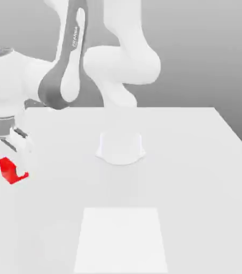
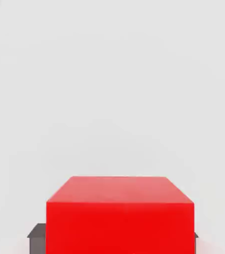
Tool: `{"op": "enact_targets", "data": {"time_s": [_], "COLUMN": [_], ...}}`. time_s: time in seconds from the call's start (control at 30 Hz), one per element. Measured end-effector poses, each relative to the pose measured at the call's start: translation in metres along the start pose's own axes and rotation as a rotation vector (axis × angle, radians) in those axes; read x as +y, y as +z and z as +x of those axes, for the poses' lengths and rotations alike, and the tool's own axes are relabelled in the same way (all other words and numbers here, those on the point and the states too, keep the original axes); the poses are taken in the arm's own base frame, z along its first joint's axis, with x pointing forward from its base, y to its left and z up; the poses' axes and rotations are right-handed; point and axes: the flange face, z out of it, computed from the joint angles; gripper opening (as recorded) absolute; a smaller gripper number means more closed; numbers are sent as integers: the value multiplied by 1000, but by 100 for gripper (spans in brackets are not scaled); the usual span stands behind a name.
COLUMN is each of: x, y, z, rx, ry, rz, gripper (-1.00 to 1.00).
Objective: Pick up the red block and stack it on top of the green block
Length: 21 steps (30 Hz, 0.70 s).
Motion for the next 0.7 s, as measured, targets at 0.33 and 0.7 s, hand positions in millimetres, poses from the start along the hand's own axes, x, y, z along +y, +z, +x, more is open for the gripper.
{"op": "enact_targets", "data": {"time_s": [0.33, 0.7], "x": [132, 130], "y": [19, 62], "z": [71, 69], "rx": [-76, -87], "ry": [613, 616], "rz": [4, 9], "gripper": [-100, -100]}}
